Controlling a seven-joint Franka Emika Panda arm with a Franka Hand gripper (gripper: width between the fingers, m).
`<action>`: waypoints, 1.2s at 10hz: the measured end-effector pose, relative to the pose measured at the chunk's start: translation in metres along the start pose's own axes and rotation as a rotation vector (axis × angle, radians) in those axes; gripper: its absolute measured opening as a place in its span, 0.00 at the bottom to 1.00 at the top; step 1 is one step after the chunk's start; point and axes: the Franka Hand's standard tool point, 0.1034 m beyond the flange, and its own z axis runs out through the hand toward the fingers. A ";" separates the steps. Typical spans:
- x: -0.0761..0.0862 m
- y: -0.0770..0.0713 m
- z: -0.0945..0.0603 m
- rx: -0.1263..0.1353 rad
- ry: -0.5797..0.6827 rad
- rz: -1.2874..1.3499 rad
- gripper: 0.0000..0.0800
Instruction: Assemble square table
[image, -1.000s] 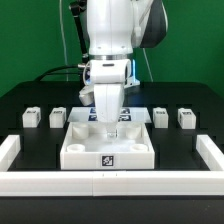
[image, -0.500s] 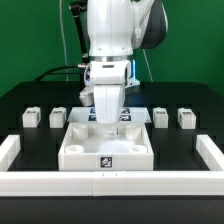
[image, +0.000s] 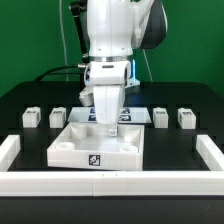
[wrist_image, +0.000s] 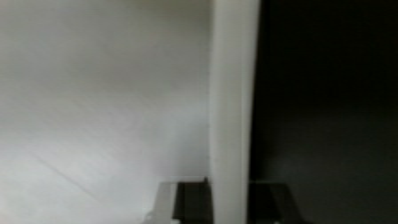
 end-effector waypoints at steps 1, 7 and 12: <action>0.006 0.001 0.000 0.000 0.003 -0.015 0.08; 0.025 0.006 0.001 0.005 0.012 -0.021 0.08; 0.029 0.006 0.001 0.005 0.015 -0.019 0.08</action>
Offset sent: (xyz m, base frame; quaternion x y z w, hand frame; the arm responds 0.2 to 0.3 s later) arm 0.0225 0.0268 0.0052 -0.0219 0.0086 -0.0170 0.9996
